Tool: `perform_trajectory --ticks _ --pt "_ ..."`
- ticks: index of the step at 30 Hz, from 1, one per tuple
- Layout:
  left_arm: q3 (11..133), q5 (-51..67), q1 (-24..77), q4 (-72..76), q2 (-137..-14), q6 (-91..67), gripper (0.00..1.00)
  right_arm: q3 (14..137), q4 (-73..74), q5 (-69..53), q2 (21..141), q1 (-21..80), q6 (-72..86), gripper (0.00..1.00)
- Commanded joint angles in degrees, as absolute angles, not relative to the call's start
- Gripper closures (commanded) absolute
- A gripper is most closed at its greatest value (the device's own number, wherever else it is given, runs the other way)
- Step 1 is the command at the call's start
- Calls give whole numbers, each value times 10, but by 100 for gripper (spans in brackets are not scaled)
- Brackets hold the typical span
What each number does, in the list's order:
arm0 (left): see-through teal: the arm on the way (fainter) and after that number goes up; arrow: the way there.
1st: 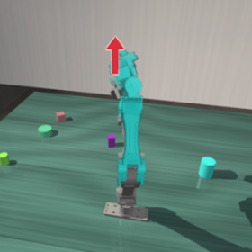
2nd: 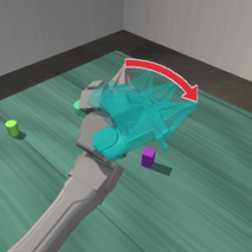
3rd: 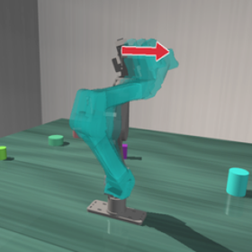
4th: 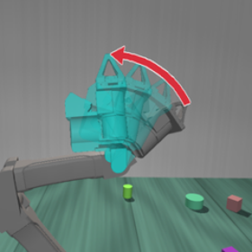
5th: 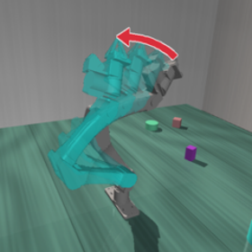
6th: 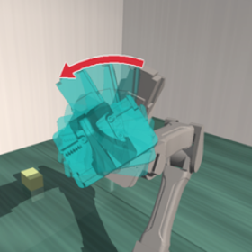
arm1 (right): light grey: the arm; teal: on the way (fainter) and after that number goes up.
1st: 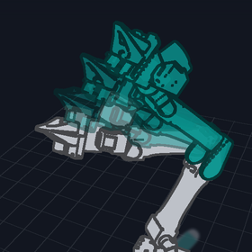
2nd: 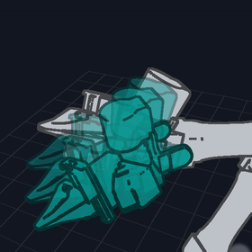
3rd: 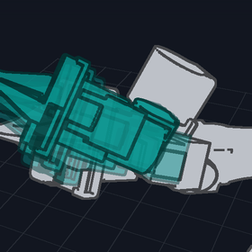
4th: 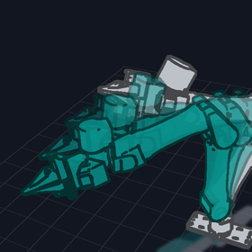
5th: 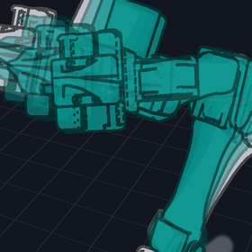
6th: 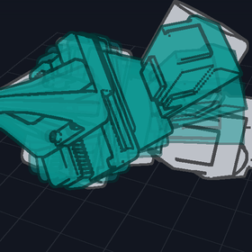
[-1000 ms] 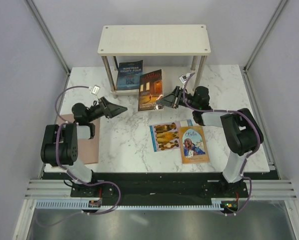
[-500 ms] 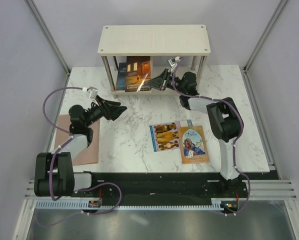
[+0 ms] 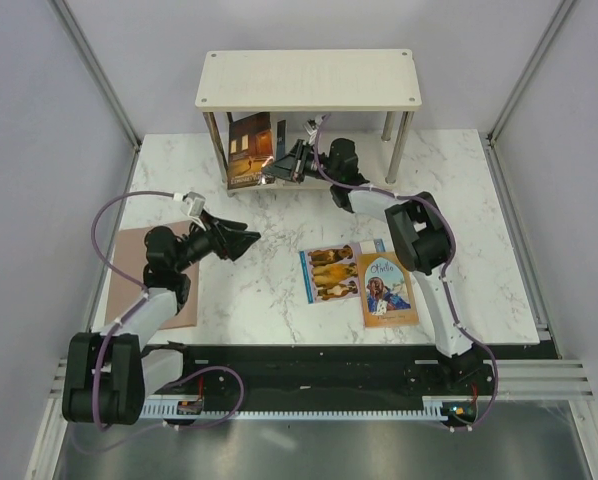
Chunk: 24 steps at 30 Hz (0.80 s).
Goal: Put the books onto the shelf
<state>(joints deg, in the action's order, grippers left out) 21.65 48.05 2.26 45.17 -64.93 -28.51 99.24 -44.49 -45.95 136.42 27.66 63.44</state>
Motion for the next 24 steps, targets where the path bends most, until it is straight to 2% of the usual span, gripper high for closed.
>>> perform_trajectory --ticks 1,5,12,15,24 --pt "193 468 32 433 -618 -255 25 1071 -447 -426 1388 273 627 100" --pt "156 431 37 405 -557 -245 25 1115 -420 -420 1410 272 624 100" --pt "119 218 40 228 -359 -193 25 1182 -364 -416 1448 273 609 100" --pt "134 166 40 168 -338 -185 26 1198 -353 -414 1460 273 610 100" --pt "142 191 40 177 -367 -182 26 1197 -335 -390 1473 265 619 100"
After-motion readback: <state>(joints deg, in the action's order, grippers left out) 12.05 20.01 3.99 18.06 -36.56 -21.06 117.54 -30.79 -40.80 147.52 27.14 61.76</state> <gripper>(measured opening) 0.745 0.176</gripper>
